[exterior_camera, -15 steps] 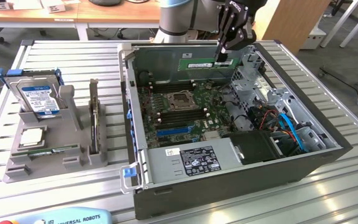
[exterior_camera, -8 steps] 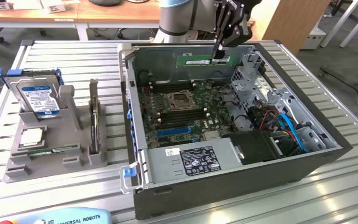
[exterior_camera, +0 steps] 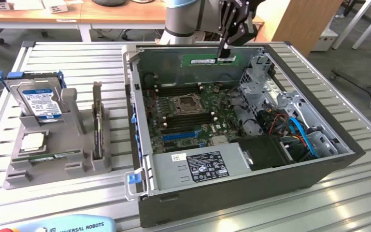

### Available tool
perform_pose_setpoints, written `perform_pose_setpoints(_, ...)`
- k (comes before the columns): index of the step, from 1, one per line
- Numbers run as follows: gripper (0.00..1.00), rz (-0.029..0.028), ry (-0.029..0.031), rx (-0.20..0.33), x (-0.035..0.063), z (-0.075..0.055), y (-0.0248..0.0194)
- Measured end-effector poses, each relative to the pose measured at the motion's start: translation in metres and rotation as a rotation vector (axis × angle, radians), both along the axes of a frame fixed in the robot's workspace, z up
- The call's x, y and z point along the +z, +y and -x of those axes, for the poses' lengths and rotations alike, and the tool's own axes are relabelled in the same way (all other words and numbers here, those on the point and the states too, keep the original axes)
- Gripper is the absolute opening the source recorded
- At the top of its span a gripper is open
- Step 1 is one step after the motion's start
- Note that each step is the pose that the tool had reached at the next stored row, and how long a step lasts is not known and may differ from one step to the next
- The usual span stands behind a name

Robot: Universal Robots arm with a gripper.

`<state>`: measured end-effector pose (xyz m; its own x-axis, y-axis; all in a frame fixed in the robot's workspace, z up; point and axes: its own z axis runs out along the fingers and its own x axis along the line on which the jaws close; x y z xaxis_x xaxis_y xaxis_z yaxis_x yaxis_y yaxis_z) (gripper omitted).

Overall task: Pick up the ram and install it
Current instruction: 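Pick up the ram and move it above insertion slot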

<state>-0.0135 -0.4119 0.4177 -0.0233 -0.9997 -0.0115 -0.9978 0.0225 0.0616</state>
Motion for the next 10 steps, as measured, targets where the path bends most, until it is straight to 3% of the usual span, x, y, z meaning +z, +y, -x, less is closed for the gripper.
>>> perform_pose_setpoints(6, 0.11, -0.0004, -0.0002, 0.0, -0.0011, 0.0, 0.0001)
perform_pose_setpoints(10, 0.11, -0.0002, 0.0, 0.0, -0.0072, 0.0001, 0.0)
